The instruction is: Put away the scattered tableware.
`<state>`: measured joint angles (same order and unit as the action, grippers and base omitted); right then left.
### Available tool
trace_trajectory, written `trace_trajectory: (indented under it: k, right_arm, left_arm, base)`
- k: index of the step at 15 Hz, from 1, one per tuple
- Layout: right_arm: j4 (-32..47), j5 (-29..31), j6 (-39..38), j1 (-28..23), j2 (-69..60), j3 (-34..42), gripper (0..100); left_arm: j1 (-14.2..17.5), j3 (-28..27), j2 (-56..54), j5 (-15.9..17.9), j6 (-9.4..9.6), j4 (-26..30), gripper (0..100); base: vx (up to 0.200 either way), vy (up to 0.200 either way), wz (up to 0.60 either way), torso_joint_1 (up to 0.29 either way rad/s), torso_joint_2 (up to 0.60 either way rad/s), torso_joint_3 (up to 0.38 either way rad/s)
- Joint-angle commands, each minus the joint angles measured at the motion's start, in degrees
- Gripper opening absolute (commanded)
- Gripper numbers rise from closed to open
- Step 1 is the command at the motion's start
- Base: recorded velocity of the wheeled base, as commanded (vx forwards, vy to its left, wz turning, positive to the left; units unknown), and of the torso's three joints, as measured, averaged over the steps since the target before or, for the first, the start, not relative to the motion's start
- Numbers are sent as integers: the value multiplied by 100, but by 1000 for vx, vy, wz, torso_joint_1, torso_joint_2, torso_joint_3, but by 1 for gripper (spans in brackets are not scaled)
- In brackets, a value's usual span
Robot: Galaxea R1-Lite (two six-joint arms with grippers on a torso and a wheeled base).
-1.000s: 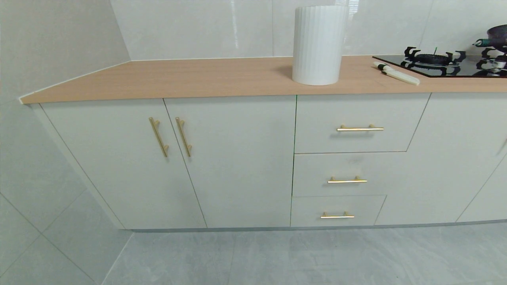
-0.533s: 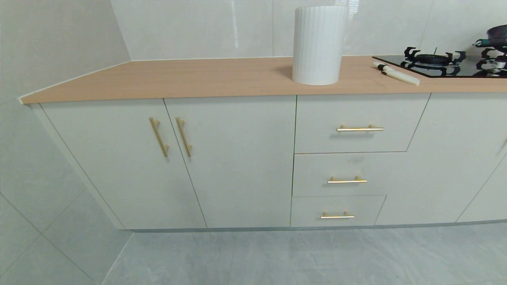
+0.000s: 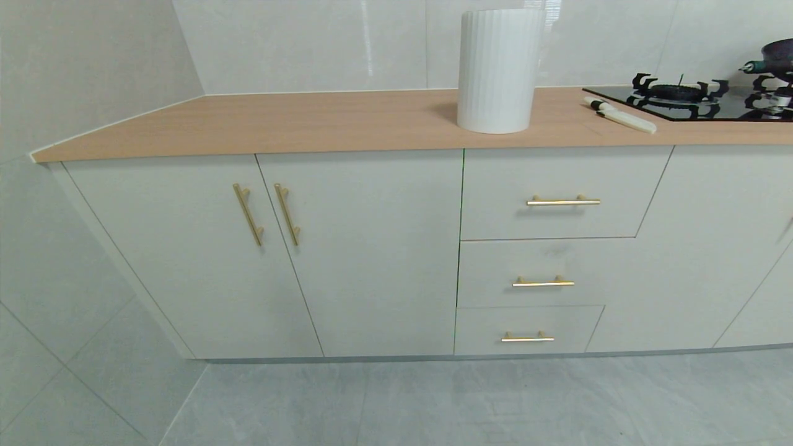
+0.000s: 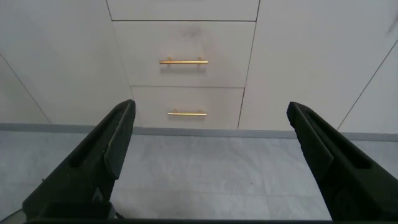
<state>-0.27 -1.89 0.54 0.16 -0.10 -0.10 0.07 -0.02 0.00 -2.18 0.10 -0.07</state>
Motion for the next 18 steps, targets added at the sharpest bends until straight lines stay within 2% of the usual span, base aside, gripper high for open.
trace_trajectory:
  k: [1,4,18]
  right_arm:
    - [9,-4,-1,2,19,1,100]
    - [9,-4,-1,2,19,1,100]
    - [9,-4,-1,2,19,1,100]
  left_arm:
    - [1,2,0,-2,-10,-1,100]
    - [1,2,9,-2,-27,-1,100]
    - [1,2,9,-2,-27,-1,100]
  base:
    - [0,0,0,0,0,0]
    - [0,0,0,0,0,0]
    - [200,0,0,3,3,2]
